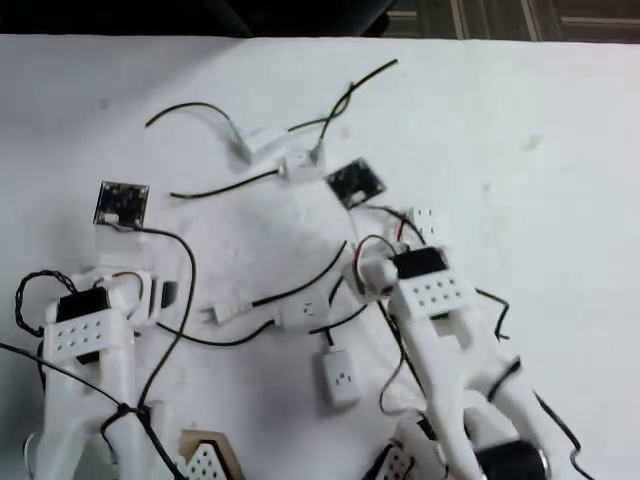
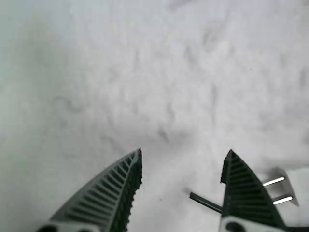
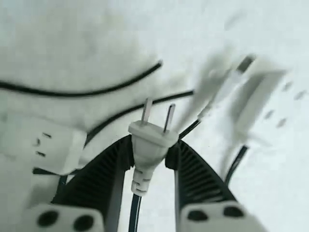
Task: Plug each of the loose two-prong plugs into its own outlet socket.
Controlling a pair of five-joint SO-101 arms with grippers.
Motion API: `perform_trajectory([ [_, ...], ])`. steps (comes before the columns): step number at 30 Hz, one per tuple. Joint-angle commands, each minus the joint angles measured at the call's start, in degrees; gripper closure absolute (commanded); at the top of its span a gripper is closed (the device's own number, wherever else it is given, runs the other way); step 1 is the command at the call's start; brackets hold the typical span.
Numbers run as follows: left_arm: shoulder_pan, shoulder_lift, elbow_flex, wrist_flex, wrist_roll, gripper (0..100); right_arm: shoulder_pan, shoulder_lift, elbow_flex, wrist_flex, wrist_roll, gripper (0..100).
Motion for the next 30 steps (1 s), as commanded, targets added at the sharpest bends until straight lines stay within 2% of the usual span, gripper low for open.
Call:
perform_trajectory([
  [1, -0.04, -1.19, -1.32, -1.14, 0.35, 73, 0.22, -9.8, -3.34, 0.57, -11.96, 98.1],
  [4, -0.04, -1.19, -1.32, -1.14, 0.35, 73, 0.04, -14.81, -3.16, 0.57, -26.02, 98.1],
  [7, -0.04, -1.19, -1.32, -1.14, 0.35, 73, 1.45, -17.8, -2.64, 1.19, -32.0, 98.1],
  [14, -0.04, -1.19, -1.32, -1.14, 0.35, 73, 3.74, -21.41, 4.4, 1.19, -38.59, 98.1],
  [19, -0.04, -1.19, -1.32, -1.14, 0.35, 73, 5.76, -28.09, 5.27, 0.66, -37.8, 98.1],
  [25, -0.04, -1.19, -1.32, -1.14, 0.35, 73, 4.44, -39.08, 3.69, -9.19, -41.23, 98.1],
  [30, -0.04, -1.19, -1.32, -1.14, 0.35, 73, -0.22, -39.34, 4.04, -14.02, -43.52, 98.1],
])
